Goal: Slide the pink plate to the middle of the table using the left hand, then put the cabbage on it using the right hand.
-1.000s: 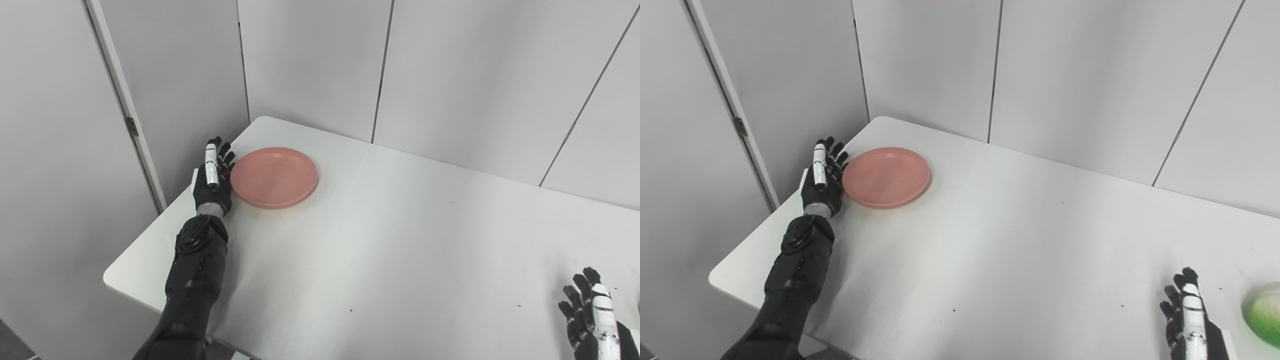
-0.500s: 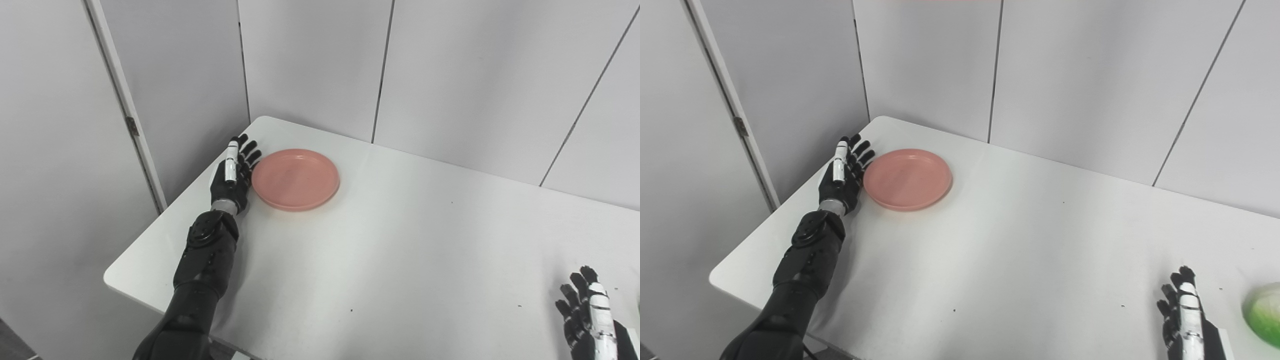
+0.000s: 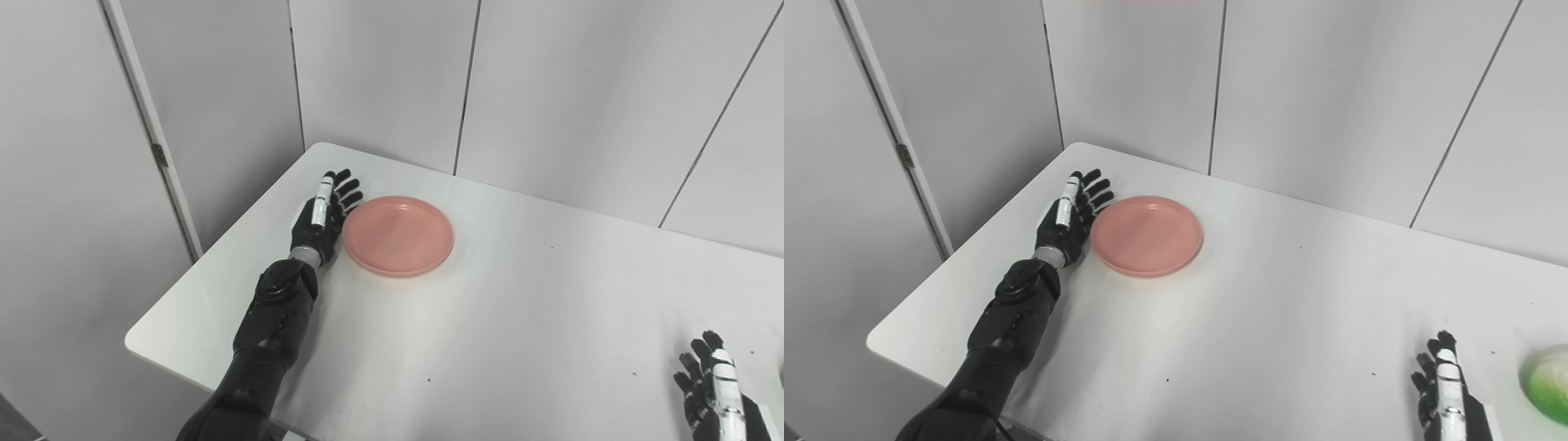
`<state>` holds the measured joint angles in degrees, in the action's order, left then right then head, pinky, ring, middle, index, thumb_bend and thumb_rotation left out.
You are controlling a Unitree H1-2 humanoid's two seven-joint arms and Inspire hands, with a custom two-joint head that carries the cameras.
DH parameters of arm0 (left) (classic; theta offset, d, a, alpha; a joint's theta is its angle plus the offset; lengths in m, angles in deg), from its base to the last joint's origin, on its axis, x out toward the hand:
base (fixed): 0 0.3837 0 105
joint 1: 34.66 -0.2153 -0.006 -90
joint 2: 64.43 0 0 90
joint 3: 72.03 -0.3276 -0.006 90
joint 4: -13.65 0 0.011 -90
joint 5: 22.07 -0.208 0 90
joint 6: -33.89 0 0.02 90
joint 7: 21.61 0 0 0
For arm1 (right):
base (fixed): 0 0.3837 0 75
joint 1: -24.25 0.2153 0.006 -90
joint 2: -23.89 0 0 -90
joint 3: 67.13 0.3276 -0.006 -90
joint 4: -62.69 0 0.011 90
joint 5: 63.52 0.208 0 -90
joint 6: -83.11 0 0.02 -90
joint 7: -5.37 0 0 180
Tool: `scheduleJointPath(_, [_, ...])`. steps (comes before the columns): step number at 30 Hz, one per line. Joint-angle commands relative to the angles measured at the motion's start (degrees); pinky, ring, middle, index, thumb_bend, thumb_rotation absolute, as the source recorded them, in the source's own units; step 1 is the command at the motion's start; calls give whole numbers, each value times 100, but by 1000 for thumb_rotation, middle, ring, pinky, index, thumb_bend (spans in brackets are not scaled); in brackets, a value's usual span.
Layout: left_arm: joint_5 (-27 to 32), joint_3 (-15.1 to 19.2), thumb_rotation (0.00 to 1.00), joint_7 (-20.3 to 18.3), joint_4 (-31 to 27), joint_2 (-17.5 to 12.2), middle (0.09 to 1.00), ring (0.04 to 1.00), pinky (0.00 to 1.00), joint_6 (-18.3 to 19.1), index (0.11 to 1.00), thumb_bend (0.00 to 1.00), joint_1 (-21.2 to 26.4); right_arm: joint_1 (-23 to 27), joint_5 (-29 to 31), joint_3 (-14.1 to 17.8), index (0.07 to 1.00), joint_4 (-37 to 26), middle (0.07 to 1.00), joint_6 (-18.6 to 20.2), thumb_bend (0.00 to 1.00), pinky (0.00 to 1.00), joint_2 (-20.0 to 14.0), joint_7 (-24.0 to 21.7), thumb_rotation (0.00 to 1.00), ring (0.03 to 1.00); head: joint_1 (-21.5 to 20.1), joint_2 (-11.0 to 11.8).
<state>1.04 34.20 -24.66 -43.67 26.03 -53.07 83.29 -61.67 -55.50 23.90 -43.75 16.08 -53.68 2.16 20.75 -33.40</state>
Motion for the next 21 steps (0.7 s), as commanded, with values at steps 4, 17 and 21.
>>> scheduleJointPath(4, [-138, -225, 1000, -163, -76, 134, 886, 879, 860, 267, 864, 363, 26, 103, -72, -39, 1000, -20, 1000, -318, 162, 1000, 64, 4, 1000, 1000, -117, -18])
scheduleJointPath(17, [-314, -770, 1000, -491, -427, 411, 883, 878, 870, 634, 868, 385, -30, 65, -172, -101, 1000, -13, 1000, -264, 183, 1000, 215, 54, 1000, 1000, -568, -73])
scheduleJointPath(21, [-400, -926, 1000, -569, -564, 516, 872, 867, 853, 728, 860, 386, -78, 70, -176, -112, 1000, -3, 1000, -283, 170, 1000, 266, 48, 1000, 1000, -745, -106])
